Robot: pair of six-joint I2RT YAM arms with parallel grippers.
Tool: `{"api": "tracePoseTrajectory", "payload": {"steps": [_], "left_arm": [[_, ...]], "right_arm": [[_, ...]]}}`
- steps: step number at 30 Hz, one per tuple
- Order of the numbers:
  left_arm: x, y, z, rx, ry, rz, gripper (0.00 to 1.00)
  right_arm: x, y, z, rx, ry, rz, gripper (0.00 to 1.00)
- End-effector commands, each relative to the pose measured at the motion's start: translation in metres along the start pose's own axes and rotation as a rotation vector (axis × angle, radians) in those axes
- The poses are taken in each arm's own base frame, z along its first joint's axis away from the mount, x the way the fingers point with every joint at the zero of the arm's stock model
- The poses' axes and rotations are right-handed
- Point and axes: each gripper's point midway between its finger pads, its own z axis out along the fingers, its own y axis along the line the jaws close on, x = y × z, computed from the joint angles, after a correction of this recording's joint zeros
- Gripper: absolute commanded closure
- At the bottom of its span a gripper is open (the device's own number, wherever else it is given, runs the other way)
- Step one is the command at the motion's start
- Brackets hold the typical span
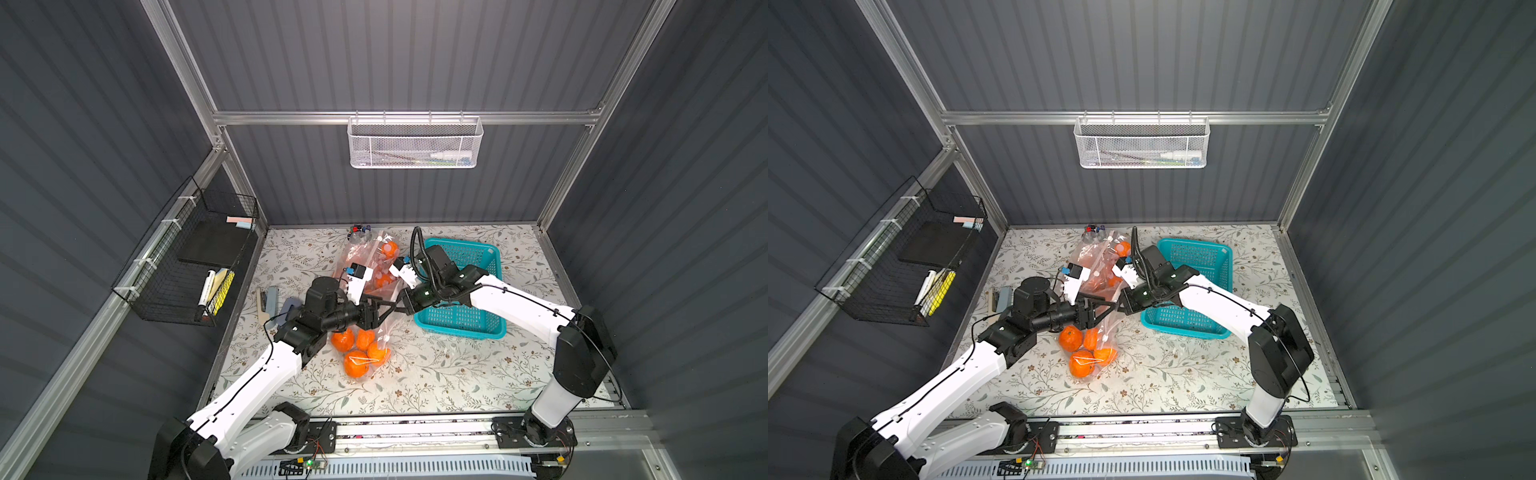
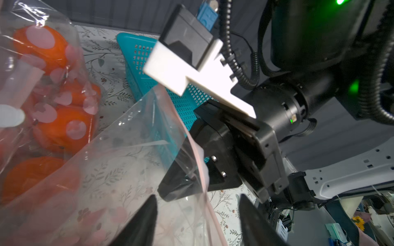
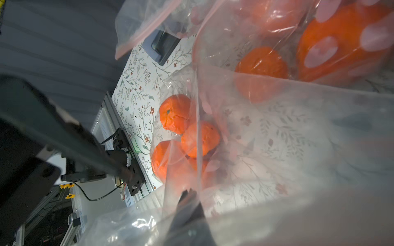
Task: Open the zip-top bag and take out the orange
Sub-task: Adjust the zipper food storage bag at the center of the board.
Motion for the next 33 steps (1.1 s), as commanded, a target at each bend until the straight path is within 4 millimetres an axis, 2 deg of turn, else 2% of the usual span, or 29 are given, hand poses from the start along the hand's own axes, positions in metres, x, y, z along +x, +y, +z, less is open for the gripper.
{"api": "tracePoseTrajectory", "payload": {"steps": [1,3,6,9,14,16,18,21,24,27,30,32,33], "left_arm": [[0.004,0.049,-0.029,-0.340,-0.010,-0.049,0.01],[0.019,0.077,-0.054,-0.518,-0.035,-0.102,0.01],[0.039,0.092,-0.073,-0.598,-0.083,-0.183,0.01],[0.062,0.095,-0.074,-0.581,-0.078,-0.270,0.01],[0.109,0.119,-0.081,-0.679,-0.046,-0.455,0.01],[0.125,0.124,-0.078,-0.678,-0.035,-0.506,0.01],[0.137,0.127,-0.074,-0.668,-0.020,-0.533,0.01],[0.148,0.127,-0.069,-0.654,0.007,-0.557,0.07],[0.155,0.125,-0.060,-0.609,0.030,-0.562,0.18],[0.176,0.128,-0.056,-0.608,0.107,-0.568,0.35],[0.189,0.130,-0.054,-0.613,0.152,-0.573,0.62],[0.181,0.125,-0.048,-0.570,0.130,-0.571,0.83],[0.175,0.124,-0.047,-0.563,0.122,-0.555,0.89]], "right_arm": [[0.005,0.003,0.001,-0.011,-0.009,-0.123,0.94],[0.007,-0.002,0.002,0.012,-0.013,-0.152,0.92],[0.010,-0.005,0.008,-0.006,-0.021,-0.180,0.89],[0.014,-0.010,0.016,-0.015,-0.016,-0.183,0.89],[0.020,-0.019,0.024,-0.001,-0.007,-0.183,0.88],[0.025,-0.025,0.027,0.014,0.007,-0.175,0.88],[0.029,-0.032,0.030,0.039,0.021,-0.163,0.88],[0.034,-0.036,0.031,0.043,0.030,-0.155,0.88],[0.037,-0.037,0.032,0.037,0.028,-0.150,0.88],[0.038,-0.038,0.033,0.036,0.031,-0.144,0.88],[0.038,-0.037,0.034,0.028,0.030,-0.145,0.88],[0.039,-0.037,0.034,0.024,0.033,-0.144,0.88],[0.040,-0.037,0.034,0.022,0.034,-0.148,0.88]]}}
